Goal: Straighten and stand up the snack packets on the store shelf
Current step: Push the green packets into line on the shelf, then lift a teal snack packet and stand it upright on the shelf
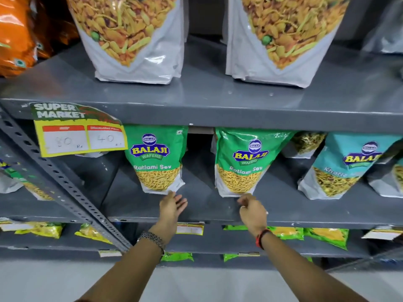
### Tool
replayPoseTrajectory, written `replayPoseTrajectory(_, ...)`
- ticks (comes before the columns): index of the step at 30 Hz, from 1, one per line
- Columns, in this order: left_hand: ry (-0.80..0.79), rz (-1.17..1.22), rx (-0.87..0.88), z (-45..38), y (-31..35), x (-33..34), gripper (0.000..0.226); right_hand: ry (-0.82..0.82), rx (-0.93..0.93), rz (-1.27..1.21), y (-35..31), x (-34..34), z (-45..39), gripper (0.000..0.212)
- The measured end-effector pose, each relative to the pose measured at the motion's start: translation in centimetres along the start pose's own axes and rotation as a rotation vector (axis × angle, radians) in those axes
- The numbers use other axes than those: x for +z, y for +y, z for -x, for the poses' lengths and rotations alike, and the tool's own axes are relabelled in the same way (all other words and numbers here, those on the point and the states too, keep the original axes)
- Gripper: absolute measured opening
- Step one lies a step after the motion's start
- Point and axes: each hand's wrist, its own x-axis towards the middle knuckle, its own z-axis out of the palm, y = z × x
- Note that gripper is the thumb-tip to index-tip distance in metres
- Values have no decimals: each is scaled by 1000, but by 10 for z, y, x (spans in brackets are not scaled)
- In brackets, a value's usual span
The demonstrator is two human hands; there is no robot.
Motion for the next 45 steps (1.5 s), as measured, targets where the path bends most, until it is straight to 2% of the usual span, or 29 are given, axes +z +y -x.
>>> replayPoseTrajectory(2,-119,-56,-37,7,-6,28,50,93,85,-139,13,-19,-14,31)
replayPoseTrajectory(4,-227,-144,-58,13,-9,54,53,118,101,-281,17,-34,-33,30)
replayPoseTrajectory(7,-319,-251,-66,18,-13,84,61,1,59,-301,13,-45,-51,44)
replayPoseTrajectory(9,-323,-275,-50,21,-14,94,63,-47,25,-289,9,-42,-54,45)
replayPoseTrajectory(15,-292,-251,-67,15,-15,101,64,-18,7,-337,10,-29,-52,41)
replayPoseTrajectory(21,-259,-247,-36,10,-15,106,62,-38,-22,-479,17,-28,-53,40)
replayPoseTrajectory(24,-192,-276,24,14,-23,103,55,-71,-10,-512,29,-35,-58,50)
replayPoseTrajectory(26,-79,-233,106,18,-33,105,38,-38,-6,-488,50,-45,-62,48)
replayPoseTrajectory(29,129,-118,174,16,-53,109,18,123,-12,-409,86,-78,-61,41)
replayPoseTrajectory(32,351,-91,279,22,-79,125,15,244,4,-429,131,-124,-65,40)
replayPoseTrajectory(34,410,-77,346,42,-105,150,21,307,49,-489,159,-161,-70,36)
replayPoseTrajectory(37,271,7,297,67,-134,190,23,322,106,-550,186,-198,-89,33)
replayPoseTrajectory(39,113,34,199,74,-155,226,23,192,83,-593,196,-223,-107,48)
replayPoseTrajectory(41,-31,-70,121,81,-171,263,33,51,44,-660,198,-245,-123,68)
replayPoseTrajectory(43,-119,-192,70,87,-182,290,53,-64,-13,-697,189,-252,-127,70)
replayPoseTrajectory(45,-156,-247,47,93,-190,313,61,-141,-65,-700,189,-252,-133,65)
